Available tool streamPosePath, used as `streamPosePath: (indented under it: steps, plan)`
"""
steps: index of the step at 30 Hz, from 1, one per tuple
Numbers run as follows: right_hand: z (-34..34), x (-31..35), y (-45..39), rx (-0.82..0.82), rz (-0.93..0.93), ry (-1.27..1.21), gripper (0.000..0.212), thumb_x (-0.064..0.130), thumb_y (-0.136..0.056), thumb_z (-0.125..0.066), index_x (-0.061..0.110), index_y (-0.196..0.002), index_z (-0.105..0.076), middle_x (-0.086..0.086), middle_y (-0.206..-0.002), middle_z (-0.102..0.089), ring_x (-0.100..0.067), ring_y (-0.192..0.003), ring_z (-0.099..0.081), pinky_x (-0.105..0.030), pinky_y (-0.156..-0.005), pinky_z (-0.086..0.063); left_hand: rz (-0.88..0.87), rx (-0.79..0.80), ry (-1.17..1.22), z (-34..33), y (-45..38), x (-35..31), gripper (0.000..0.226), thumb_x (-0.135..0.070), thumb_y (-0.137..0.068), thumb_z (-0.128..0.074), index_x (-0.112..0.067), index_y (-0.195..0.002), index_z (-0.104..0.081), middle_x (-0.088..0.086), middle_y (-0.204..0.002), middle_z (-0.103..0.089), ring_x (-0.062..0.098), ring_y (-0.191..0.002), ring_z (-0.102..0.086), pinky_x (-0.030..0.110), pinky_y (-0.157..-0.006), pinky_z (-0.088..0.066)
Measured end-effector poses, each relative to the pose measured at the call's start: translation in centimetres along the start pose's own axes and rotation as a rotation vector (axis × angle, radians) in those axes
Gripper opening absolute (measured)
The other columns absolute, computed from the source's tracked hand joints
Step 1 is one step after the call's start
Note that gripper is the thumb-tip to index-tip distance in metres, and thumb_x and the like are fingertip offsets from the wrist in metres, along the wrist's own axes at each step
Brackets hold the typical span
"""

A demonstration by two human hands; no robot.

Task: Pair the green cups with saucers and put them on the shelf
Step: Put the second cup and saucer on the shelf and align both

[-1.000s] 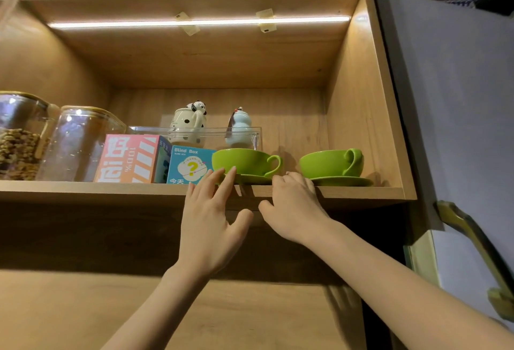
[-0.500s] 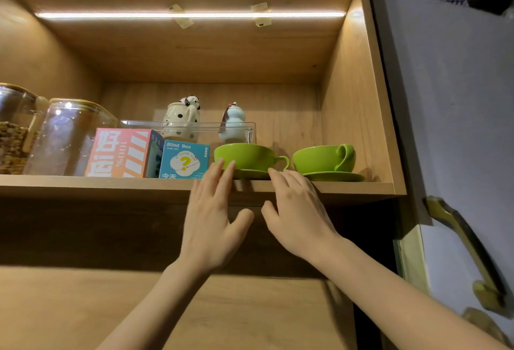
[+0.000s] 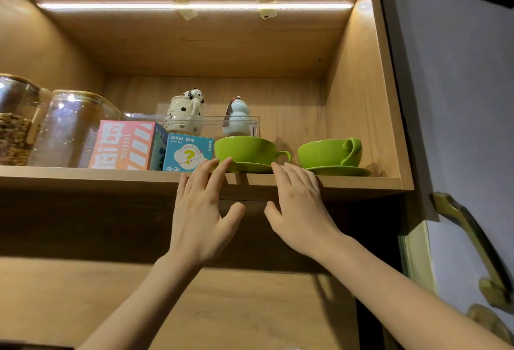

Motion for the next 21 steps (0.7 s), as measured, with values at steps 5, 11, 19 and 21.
streamPosePath:
  steps: [5, 11, 19, 21]
  plan:
    - [-0.4, 0.0, 0.1, 0.018, 0.009, 0.036, 0.061, 0.023, -0.095, -0.037, 0.015, -0.148, -0.008, -0.004, -0.157, -0.016, -0.018, -0.146, -0.008, -0.033, -0.118, 0.002, 0.02, 0.031, 0.036, -0.3, 0.4, 0.2, 0.076, -0.051, -0.067, -0.03, -0.034, -0.141, -0.023, -0.001, -0.15, -0.028, 0.014, -0.139, -0.022, 0.031, -0.115, -0.003]
    - [-0.3, -0.2, -0.1, 0.056, 0.036, 0.097, 0.064, 0.022, -0.094, -0.037, 0.015, -0.148, -0.003, -0.004, -0.159, -0.01, -0.018, -0.146, -0.004, -0.033, -0.117, 0.005, 0.052, 0.037, 0.005, 0.0, 0.0, -0.4, 0.08, -0.054, -0.065, -0.028, -0.03, -0.141, -0.025, 0.003, -0.151, -0.029, 0.019, -0.138, -0.025, 0.047, -0.114, -0.024]
    - [1.9, -0.8, 0.9, 0.073, 0.081, 0.113, 0.059, 0.017, -0.095, -0.033, 0.01, -0.148, -0.008, -0.006, -0.158, -0.01, -0.021, -0.146, -0.003, -0.035, -0.118, 0.001, 0.02, 0.023, 0.066, 1.4, -0.4, -3.8, 0.077, -0.051, -0.067, -0.028, -0.025, -0.139, -0.031, 0.0, -0.15, -0.03, 0.015, -0.133, -0.03, 0.035, -0.106, -0.029]
    - [2.5, -1.2, 1.5, 0.043, 0.1, 0.302, 0.066, 0.018, -0.092, -0.041, 0.005, -0.147, -0.007, -0.013, -0.157, -0.008, -0.027, -0.145, -0.002, -0.04, -0.118, 0.004, 0.002, 0.041, 0.16, 1.2, -0.7, -5.8, 0.065, -0.043, -0.073, -0.035, -0.023, -0.135, -0.039, 0.0, -0.143, -0.041, 0.005, -0.121, -0.035, 0.027, -0.1, -0.029]
Point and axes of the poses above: each hand's wrist, its own y-axis away from the middle knuckle, its own z-axis out of the back of the hand, x = y × z, the point moved 5 cm from there along -y, towards the middle knuckle
